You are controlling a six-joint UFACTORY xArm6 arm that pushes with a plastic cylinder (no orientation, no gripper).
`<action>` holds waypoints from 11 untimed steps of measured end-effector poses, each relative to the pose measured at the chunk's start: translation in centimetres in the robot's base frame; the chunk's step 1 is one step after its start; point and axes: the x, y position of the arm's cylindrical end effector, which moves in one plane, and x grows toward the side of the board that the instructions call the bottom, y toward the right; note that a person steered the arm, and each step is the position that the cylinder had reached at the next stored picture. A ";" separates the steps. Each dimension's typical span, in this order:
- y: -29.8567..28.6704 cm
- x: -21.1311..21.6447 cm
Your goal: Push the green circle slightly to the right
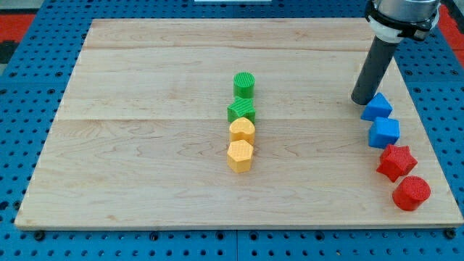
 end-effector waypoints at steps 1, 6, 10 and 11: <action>-3.7 0.0; -21.4 -6.8; -18.3 -3.1; -15.7 -1.2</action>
